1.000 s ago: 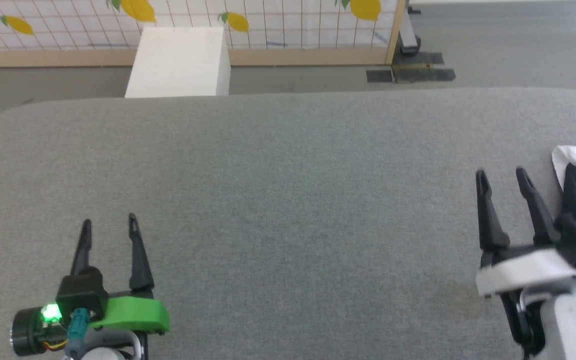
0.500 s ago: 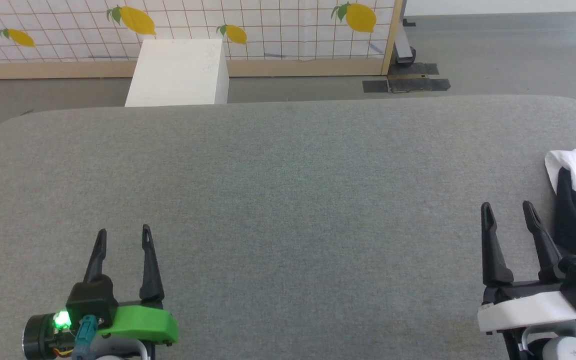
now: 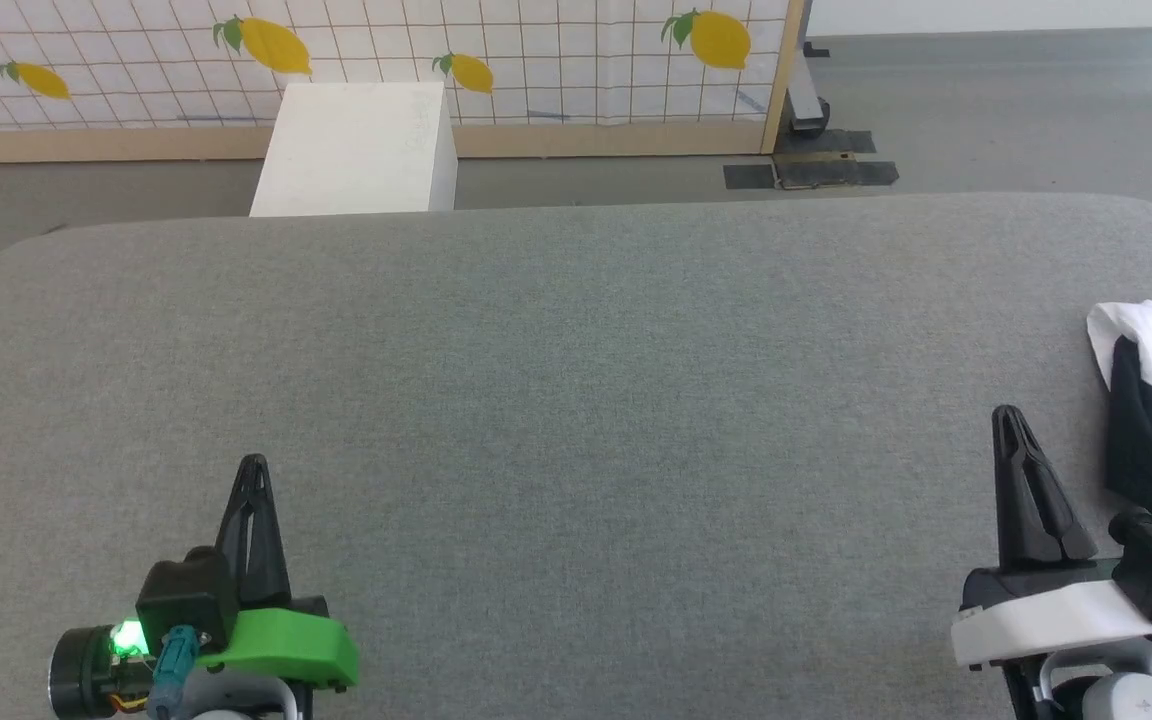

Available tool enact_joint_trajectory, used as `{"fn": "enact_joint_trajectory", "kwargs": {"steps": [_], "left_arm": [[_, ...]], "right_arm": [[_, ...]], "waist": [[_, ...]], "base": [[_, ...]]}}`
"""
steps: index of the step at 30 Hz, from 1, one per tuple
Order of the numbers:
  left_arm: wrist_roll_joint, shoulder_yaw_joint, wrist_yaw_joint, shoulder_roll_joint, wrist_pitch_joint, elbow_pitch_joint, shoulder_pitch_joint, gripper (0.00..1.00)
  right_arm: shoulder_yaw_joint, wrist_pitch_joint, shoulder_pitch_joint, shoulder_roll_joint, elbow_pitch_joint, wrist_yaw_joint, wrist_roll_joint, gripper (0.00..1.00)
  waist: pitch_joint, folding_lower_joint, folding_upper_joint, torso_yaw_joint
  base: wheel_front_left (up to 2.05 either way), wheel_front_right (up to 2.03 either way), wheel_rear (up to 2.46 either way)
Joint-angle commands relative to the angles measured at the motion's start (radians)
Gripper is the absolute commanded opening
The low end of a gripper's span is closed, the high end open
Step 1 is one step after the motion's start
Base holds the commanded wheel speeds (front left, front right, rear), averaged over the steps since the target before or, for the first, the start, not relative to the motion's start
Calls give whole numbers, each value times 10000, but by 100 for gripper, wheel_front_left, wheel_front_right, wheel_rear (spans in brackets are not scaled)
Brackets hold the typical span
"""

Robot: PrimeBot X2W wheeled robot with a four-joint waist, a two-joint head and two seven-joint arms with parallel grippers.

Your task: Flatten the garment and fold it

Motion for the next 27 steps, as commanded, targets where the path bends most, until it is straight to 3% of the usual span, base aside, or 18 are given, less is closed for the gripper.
{"fn": "enact_joint_trajectory", "kwargs": {"steps": [1, 27], "left_arm": [[28, -3, -52, -16, 54, -20, -18, 0], [125, -52, -185, -54, 602, -97, -63, 0]], "right_arm": [[27, 47, -4, 5, -25, -1, -88, 0], [184, 592, -13, 16, -80, -5, -396, 0]], "waist": [[-7, 1, 0, -2], [-127, 1, 0, -53]], "base": [[0, 0, 0], [0, 0, 0]]}}
